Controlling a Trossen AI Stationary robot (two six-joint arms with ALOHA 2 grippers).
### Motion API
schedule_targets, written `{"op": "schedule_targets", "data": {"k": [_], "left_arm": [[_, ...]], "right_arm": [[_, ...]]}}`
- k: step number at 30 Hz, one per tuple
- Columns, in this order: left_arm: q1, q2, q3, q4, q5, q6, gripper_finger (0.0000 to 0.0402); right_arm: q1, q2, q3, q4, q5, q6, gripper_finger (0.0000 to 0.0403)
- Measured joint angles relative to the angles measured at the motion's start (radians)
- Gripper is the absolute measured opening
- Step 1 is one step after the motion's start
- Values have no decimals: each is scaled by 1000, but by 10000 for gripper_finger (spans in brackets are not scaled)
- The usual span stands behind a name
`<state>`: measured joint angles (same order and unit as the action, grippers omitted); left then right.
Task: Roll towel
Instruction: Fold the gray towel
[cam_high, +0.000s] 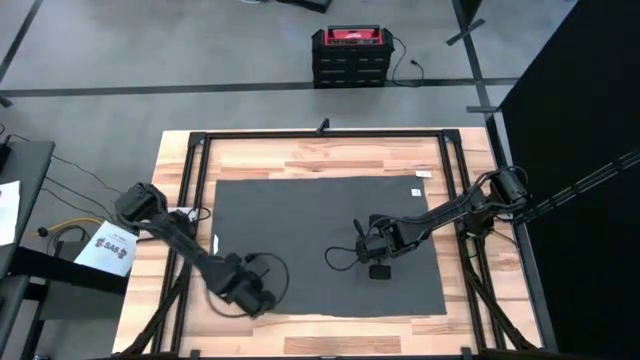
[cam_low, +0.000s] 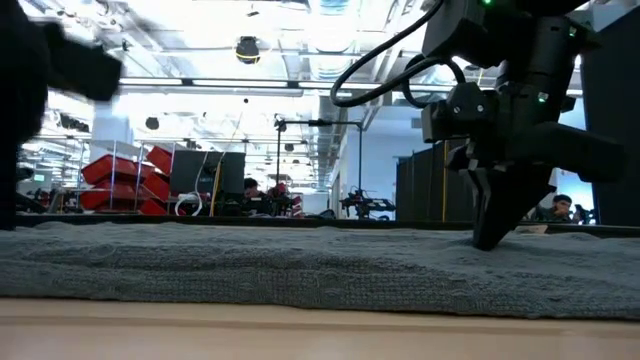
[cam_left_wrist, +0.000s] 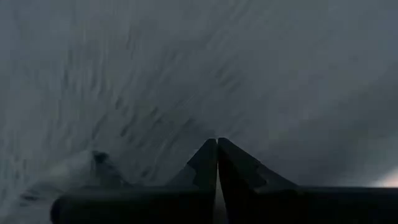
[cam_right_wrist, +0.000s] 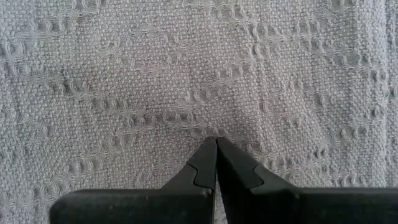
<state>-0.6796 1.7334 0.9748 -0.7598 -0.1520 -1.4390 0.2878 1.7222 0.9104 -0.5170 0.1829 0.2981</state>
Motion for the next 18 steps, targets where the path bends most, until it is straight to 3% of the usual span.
{"op": "schedule_targets", "data": {"k": [4,10,18], "left_arm": [[-3,34,42,-27,126,19,0],[-151,36,130,-120,285,-210,0],[-354,39,131,-232,297,-608,0]], "right_arm": [[-1,0,1,-23,1,-1,0],[-11,-2,2,-51,1,2,0],[-51,-2,2,-64,0,8,0]]}}
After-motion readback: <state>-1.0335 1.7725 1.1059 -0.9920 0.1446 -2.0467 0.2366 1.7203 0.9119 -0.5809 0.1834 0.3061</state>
